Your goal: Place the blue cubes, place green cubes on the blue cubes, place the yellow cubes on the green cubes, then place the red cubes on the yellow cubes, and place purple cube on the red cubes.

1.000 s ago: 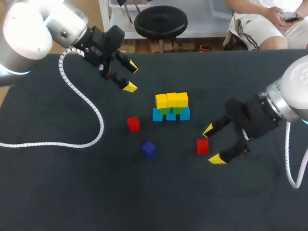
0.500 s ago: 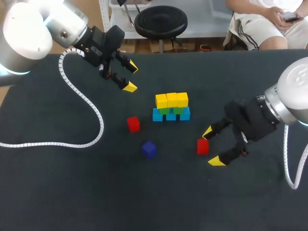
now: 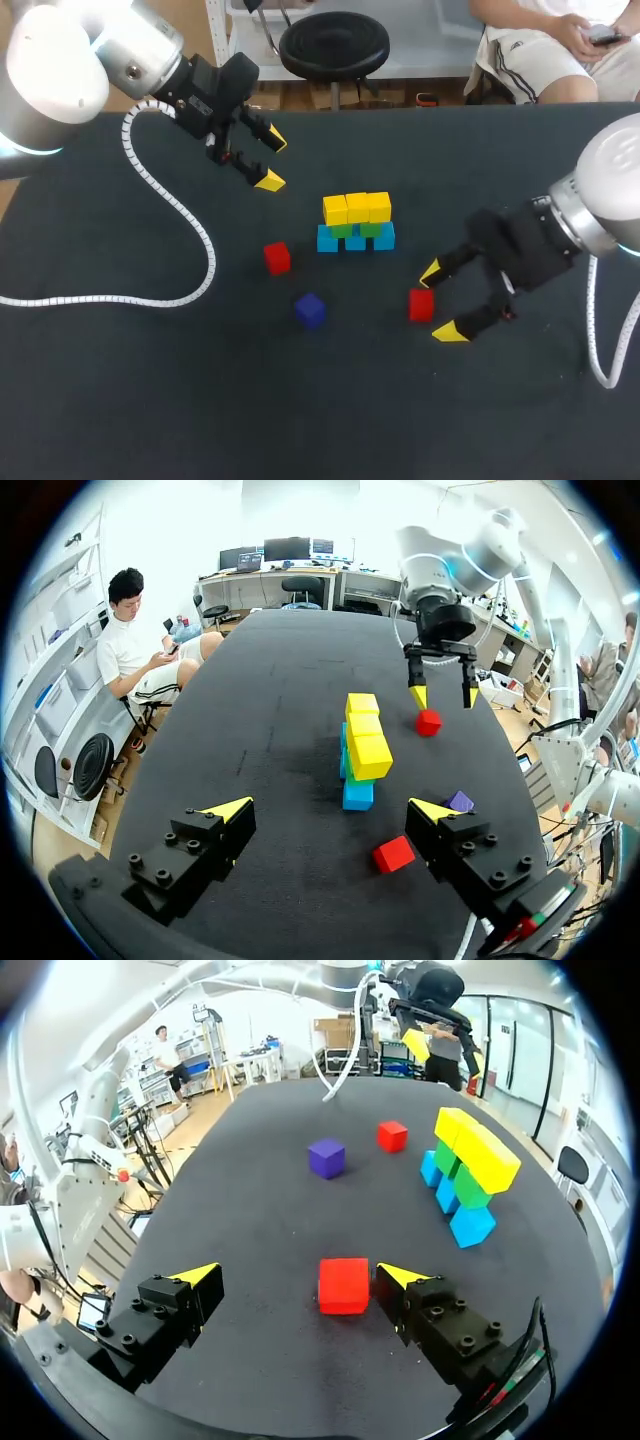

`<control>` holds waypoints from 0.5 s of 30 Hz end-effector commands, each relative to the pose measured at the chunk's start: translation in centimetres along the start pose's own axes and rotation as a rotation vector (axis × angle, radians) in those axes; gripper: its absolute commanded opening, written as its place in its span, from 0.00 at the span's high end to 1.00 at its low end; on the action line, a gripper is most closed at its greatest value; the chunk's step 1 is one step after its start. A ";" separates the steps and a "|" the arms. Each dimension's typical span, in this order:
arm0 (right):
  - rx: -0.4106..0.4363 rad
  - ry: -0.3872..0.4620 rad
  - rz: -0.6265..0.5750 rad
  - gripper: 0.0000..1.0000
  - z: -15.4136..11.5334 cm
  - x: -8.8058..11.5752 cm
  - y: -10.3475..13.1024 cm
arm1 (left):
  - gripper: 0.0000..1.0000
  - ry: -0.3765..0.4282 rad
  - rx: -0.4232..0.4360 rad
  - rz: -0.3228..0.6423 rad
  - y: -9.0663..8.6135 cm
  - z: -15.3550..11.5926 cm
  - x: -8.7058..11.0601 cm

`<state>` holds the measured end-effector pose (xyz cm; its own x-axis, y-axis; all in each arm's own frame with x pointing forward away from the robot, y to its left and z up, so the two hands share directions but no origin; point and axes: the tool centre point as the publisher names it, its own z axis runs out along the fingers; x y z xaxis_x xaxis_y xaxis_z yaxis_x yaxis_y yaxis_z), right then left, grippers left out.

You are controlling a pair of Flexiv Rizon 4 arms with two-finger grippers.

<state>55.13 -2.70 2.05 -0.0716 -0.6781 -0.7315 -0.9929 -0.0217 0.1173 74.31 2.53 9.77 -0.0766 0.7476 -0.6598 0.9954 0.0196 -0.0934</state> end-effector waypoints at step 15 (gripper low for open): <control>-0.022 -0.030 -0.004 0.00 0.2 0.2 -1.5 | 0.00 0.004 0.005 -0.001 0.2 0.0 -0.1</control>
<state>55.35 -3.16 2.68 -0.0681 -0.6671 -0.7419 -0.9940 -0.0182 0.1076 74.31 2.53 9.77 -0.0766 0.7476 -0.6598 0.9954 0.0196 -0.0934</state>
